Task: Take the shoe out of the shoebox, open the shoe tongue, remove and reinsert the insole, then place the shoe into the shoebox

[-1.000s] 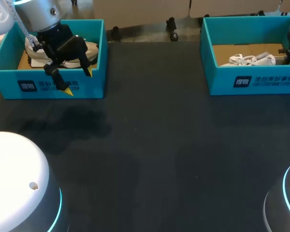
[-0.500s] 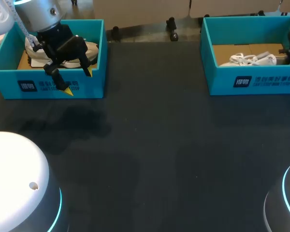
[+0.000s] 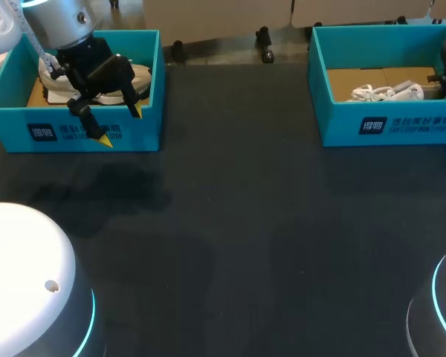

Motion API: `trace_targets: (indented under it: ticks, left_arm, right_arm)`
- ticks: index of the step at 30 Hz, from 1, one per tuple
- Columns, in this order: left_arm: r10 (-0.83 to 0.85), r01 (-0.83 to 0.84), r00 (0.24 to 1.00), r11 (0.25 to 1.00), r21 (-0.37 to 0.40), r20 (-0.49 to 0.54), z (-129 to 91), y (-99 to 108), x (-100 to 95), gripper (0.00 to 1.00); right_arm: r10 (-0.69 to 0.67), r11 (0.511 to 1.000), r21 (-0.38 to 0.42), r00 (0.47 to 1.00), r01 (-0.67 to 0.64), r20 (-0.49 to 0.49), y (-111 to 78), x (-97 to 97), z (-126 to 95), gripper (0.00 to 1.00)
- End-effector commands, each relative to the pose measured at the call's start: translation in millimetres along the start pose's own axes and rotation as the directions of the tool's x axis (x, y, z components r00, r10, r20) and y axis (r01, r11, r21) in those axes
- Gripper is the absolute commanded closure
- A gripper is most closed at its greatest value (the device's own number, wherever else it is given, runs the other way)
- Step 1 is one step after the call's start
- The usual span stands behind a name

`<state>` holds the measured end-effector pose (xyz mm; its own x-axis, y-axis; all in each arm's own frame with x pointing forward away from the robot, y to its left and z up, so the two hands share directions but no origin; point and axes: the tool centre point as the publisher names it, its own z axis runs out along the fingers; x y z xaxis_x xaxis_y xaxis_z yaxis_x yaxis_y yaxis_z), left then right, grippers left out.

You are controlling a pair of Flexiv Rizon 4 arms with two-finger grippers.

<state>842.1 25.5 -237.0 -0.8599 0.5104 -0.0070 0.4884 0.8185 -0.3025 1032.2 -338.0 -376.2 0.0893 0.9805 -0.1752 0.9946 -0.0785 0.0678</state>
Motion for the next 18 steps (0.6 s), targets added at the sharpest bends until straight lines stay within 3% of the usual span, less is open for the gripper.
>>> trace_targets:
  ticks: [1, 7, 8, 10, 12, 18]
  left_arm:
    - [0.0, 0.0, 1.0, 1.0, -0.002, 0.0, -0.2, 0.0, 0.6, 0.0]
    - [0.0, 0.0, 1.0, 1.0, -0.002, 0.0, -0.2, 0.0, 0.6, 0.0]
    - [0.0, 0.0, 1.0, 1.0, -0.002, 0.0, -0.2, 0.0, 0.6, 0.0]
    - [0.0, 0.0, 1.0, 1.0, -0.002, 0.0, -0.2, 0.0, 0.6, 0.0]
    - [0.0, 0.0, 1.0, 1.0, -0.002, 0.0, -0.2, 0.0, 0.6, 0.0]
    - [0.0, 0.0, 1.0, 1.0, -0.002, 0.0, -0.2, 0.0, 0.6, 0.0]
  right_arm:
    - [-0.002, 1.0, 0.017, 1.0, 0.001, 0.011, 2.3, 2.5, -1.6, 1.0]
    - [-0.014, 1.0, 0.02, 1.0, 0.014, 0.004, 2.3, 5.4, 1.6, 1.0]
    - [-0.016, 1.0, 0.02, 1.0, 0.016, 0.003, 2.1, 5.9, 2.0, 0.97]
    - [-0.016, 1.0, 0.02, 1.0, 0.016, -0.002, 1.4, 6.2, 3.1, 0.79]
    - [-0.015, 1.0, 0.02, 1.0, 0.015, -0.005, 0.6, 6.3, 3.4, 0.68]
    - [-0.01, 1.0, 0.019, 1.0, 0.01, 0.002, -1.5, 6.6, -5.4, 0.55]
